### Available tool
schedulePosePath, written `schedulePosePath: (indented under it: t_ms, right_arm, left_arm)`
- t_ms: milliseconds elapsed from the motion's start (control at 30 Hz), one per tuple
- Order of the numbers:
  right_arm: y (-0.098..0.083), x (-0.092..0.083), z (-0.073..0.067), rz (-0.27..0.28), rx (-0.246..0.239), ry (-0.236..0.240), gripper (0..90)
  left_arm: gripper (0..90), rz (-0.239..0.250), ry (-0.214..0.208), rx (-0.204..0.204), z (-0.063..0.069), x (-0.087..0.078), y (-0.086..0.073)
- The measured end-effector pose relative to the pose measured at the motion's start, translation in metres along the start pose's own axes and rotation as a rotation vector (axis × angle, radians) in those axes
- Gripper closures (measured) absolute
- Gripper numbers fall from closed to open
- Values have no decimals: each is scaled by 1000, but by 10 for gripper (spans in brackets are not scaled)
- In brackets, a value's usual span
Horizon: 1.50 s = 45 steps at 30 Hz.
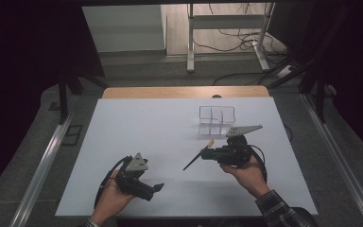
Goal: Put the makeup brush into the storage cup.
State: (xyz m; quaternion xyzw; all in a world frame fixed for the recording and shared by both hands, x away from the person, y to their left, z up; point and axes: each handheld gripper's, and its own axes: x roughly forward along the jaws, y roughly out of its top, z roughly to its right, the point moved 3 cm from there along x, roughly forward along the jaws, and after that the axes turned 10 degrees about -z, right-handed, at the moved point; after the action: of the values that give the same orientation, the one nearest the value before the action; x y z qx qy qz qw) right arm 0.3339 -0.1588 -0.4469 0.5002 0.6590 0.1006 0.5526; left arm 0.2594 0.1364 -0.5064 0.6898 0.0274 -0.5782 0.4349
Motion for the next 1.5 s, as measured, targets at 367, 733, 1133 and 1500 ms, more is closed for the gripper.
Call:
schedulePosePath:
  t_ms: [367, 733, 1133, 1500]
  right_arm:
    - [0, -9, 6, 15, -2, -48, 846]
    - [0, -19, 13, 30, 1, -90, 846]
    - [0, -30, 18, 53, 0, -131, 846]
    - [1, -45, 25, 87, 14, -178, 845]
  left_arm:
    - [2, -3, 25, -29, -5, -7, -13]
    - [2, -2, 59, -81, -15, -19, -30]
    - [3, 7, 90, -125, -23, -30, -46]
    - [2, -1, 103, -160, -28, -34, -57]
